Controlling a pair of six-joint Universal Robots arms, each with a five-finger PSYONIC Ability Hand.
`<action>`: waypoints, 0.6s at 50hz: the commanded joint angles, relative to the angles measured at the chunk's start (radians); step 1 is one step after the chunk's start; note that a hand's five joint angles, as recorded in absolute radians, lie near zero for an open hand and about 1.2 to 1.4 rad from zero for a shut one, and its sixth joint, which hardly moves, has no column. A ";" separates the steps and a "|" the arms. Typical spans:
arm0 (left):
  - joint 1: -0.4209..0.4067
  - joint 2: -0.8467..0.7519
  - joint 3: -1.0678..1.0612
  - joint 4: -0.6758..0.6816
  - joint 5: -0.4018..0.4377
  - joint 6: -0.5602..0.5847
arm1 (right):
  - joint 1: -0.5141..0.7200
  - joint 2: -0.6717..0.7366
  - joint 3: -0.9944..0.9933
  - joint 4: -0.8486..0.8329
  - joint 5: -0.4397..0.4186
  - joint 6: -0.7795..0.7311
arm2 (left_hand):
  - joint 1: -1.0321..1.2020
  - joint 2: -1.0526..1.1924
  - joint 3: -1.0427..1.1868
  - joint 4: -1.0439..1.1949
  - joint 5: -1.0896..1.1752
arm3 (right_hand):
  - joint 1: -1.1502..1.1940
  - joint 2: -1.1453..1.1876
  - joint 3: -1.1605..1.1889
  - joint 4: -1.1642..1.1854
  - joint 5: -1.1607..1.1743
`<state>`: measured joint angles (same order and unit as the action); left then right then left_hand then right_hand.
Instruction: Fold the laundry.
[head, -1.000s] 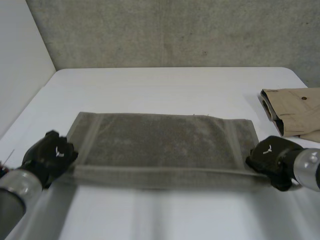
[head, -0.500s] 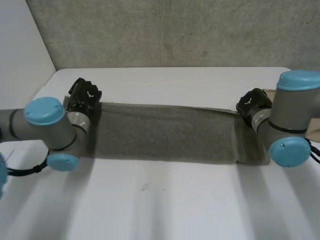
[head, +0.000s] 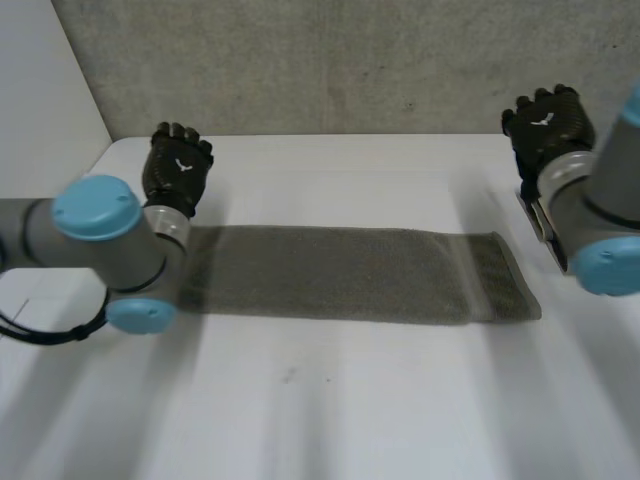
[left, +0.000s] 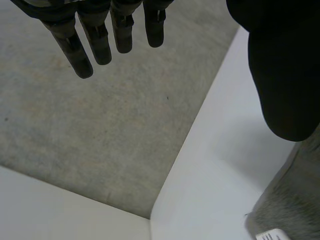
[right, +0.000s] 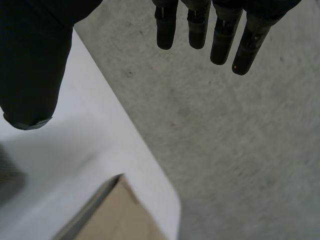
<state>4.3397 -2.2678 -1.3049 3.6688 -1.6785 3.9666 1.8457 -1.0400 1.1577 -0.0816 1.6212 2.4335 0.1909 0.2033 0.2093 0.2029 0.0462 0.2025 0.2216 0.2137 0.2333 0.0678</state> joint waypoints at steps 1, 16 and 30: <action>0.008 0.250 -0.276 -0.001 0.052 -0.269 | -0.089 -0.164 0.217 0.229 -0.131 0.182 | -0.016 -0.029 -0.035 -0.028 -0.046 | -0.028 -0.047 -0.039 -0.059 -0.068; 0.044 0.369 -0.508 0.010 0.207 -0.520 | -0.149 -0.063 0.519 -0.032 -0.284 0.233 | -0.010 -0.022 -0.028 -0.022 -0.040 | 0.317 0.298 0.306 0.286 0.277; 0.054 0.366 -0.511 0.011 0.207 -0.523 | -0.158 0.022 0.491 -0.123 -0.267 0.159 | -0.010 -0.022 -0.028 -0.022 -0.039 | 1.194 1.175 1.183 1.163 1.154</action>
<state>4.3938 -1.9010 -1.8173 3.6801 -1.4699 3.4418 1.6948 -1.0353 1.6664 -0.1954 1.3430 2.6363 0.1909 0.2033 0.2093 0.2029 0.0463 0.9298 1.0944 1.0866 1.0882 0.8919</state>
